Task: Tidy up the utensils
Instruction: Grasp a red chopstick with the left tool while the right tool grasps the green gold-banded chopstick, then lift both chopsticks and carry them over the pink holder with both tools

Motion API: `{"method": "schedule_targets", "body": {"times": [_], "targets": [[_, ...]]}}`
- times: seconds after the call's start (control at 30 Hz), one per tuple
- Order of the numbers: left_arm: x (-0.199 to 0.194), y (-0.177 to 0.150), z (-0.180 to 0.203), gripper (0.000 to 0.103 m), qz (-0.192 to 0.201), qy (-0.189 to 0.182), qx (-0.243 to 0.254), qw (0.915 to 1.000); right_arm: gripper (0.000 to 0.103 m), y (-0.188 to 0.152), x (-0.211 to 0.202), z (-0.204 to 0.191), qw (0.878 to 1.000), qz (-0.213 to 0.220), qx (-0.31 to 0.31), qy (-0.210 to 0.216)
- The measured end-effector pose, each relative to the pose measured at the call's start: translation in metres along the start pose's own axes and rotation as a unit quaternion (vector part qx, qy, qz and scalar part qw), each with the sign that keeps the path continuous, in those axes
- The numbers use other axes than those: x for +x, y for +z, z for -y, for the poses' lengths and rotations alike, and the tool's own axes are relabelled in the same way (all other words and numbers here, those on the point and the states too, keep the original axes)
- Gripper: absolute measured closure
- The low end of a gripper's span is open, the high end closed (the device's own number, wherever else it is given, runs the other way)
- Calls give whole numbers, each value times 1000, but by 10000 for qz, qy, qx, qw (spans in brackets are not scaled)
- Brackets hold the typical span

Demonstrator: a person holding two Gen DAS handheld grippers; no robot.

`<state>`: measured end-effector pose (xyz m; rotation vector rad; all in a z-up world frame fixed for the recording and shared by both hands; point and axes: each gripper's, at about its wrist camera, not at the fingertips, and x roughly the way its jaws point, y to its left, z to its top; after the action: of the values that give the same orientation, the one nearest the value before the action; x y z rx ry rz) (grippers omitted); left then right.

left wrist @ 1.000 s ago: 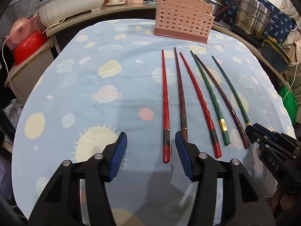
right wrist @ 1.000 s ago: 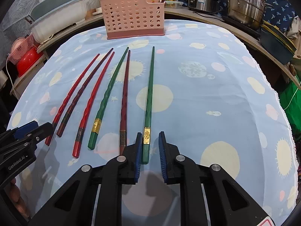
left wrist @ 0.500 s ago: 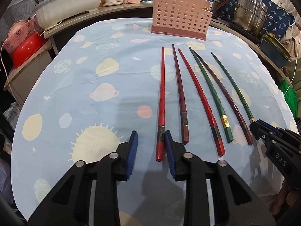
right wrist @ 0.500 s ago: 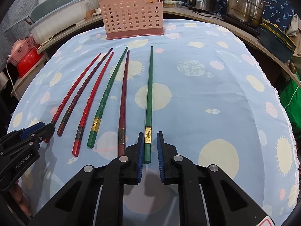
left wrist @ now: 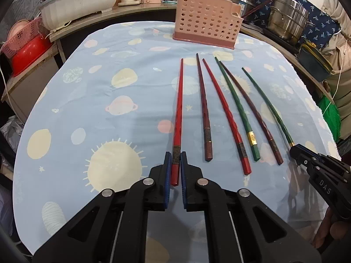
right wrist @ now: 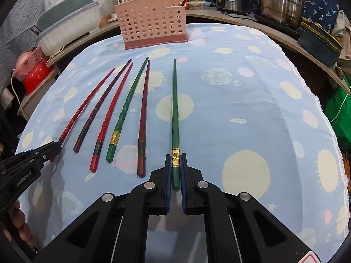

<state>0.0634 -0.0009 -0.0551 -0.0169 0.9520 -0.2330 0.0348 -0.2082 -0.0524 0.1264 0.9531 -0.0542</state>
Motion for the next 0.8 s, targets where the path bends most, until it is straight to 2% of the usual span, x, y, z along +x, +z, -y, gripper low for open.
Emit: {"method": "schedule_targets", "body": {"times": [0.4, 0.8], "targets": [[-49, 5, -6, 96, 284, -136, -84, 9995, 96, 1, -53, 11, 9993, 349, 112, 80], [-110, 32, -18, 96, 895, -131, -212, 9957, 96, 35, -124, 18, 9928, 1166, 147, 230]]}}
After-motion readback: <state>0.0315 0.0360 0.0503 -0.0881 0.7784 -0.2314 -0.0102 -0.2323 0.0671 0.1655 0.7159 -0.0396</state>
